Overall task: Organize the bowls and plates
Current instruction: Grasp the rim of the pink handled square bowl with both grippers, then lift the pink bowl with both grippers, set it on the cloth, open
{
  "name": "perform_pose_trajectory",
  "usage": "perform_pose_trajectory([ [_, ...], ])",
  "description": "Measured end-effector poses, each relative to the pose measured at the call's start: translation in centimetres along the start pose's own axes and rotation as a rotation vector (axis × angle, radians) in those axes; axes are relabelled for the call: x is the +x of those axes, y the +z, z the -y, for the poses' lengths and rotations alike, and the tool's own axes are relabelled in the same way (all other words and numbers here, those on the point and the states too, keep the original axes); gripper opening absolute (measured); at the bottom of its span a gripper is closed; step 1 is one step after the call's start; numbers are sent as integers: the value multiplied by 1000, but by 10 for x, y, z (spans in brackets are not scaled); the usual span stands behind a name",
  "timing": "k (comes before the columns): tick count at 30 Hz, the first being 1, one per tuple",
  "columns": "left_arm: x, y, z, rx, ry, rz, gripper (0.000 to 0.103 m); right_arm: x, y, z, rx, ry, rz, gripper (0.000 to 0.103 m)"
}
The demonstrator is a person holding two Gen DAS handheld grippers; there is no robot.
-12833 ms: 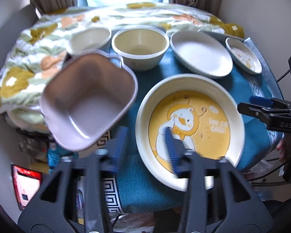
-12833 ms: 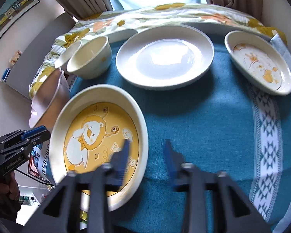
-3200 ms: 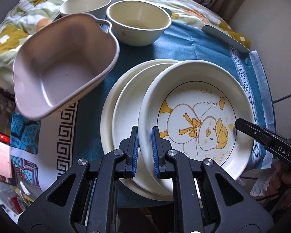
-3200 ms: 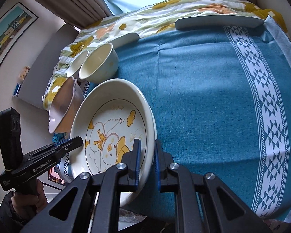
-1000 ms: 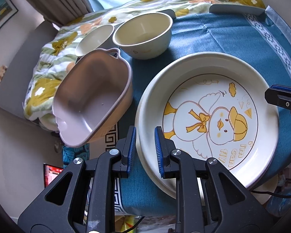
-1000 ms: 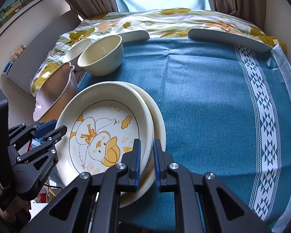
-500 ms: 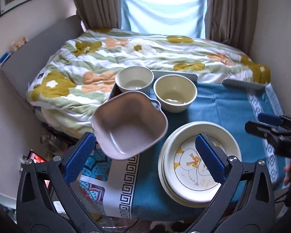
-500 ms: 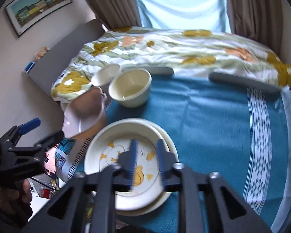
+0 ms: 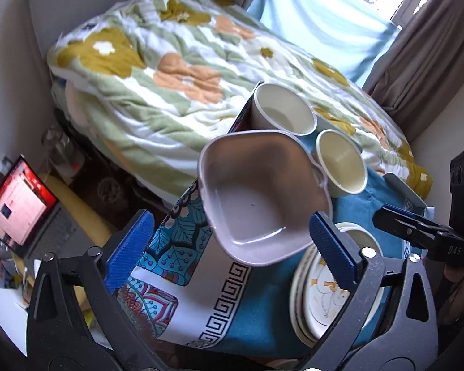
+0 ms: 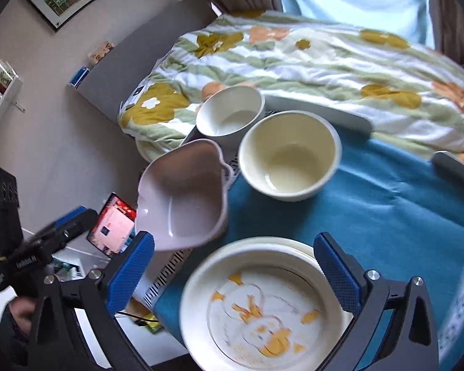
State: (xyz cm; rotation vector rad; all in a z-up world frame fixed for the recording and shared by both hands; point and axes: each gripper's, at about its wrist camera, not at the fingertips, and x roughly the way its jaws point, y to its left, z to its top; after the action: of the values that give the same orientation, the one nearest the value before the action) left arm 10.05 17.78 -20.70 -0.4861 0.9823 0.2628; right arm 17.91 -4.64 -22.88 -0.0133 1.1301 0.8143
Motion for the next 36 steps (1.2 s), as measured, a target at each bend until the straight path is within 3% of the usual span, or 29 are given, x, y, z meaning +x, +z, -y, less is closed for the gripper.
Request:
perform_pose_trajectory([
  [3, 29, 5, -11, -21, -27, -61, 81, 28, 10, -3, 4, 13, -45, 94],
  [5, 46, 8, -17, -37, -45, -97, 75, 49, 15, -5, 3, 19, -87, 73],
  [6, 54, 8, -19, -41, -57, -113, 73, 57, 17, -6, 6, 24, -106, 67],
  [7, 61, 9, -19, -36, -62, -128, 66, 64, 18, -5, 10, 30, -121, 58],
  [10, 79, 12, -18, -3, -58, -166, 51, 80, 22, -6, 11, 26, -148, 51],
  [12, 86, 13, -20, -1, -65, -185, 47, 86, 24, -5, 19, 27, -153, 45],
  [14, 92, 13, -20, 4, -64, -205, 29, 91, 27, -5, 24, 20, -153, 35],
  [16, 96, 14, -20, 14, -61, -215, 19, 93, 28, -3, 28, 10, -148, 32],
  [20, 98, 18, -20, 38, -46, -209, 13, 94, 28, -4, 23, -26, -132, 15],
  [28, 76, 25, -12, 108, -16, -159, 13, 83, 23, -7, 45, -18, -89, 15],
  [36, 25, 27, 20, 176, -12, -78, 13, 32, 13, -15, 57, 18, 19, 15],
])
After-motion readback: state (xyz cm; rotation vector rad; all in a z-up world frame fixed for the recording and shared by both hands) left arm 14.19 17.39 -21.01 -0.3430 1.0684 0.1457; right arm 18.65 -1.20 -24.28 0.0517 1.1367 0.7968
